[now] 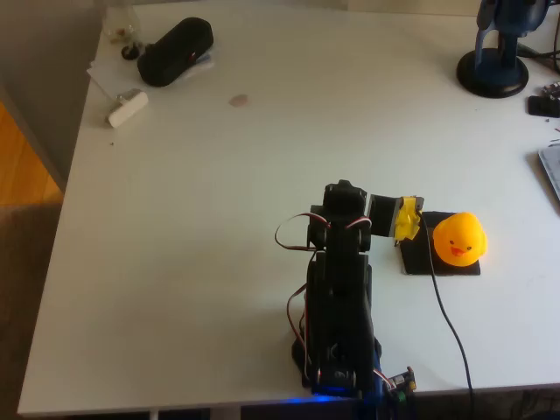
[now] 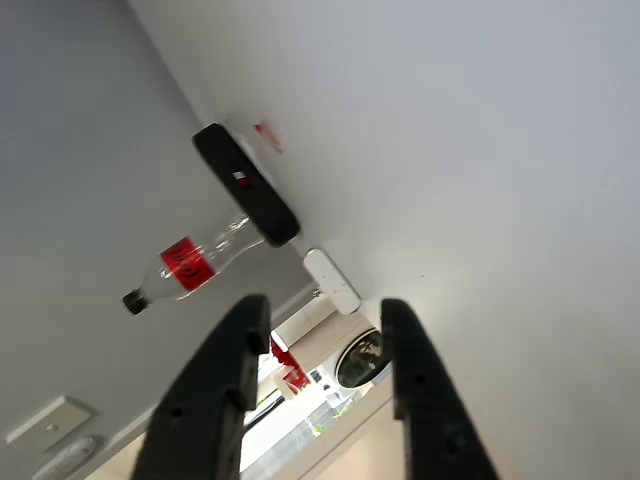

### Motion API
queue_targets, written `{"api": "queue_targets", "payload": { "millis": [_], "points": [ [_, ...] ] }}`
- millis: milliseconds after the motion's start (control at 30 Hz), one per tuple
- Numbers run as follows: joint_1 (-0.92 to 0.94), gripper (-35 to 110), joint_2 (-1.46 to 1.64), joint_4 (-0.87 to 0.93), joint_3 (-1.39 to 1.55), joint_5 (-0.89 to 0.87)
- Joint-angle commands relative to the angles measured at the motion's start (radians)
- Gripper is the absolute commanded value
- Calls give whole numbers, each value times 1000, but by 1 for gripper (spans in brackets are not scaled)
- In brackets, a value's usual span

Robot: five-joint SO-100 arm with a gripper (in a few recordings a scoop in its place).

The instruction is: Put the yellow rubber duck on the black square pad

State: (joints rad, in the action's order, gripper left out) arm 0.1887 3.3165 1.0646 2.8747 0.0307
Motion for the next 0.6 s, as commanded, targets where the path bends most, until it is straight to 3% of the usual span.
{"api": "queue_targets", "payload": {
  "millis": [0, 433, 567],
  "points": [
    [-6, 12, 44, -14, 41, -3],
    [-15, 12, 43, -12, 83, 9],
    [-107, 12, 43, -6, 84, 34]
  ]
}}
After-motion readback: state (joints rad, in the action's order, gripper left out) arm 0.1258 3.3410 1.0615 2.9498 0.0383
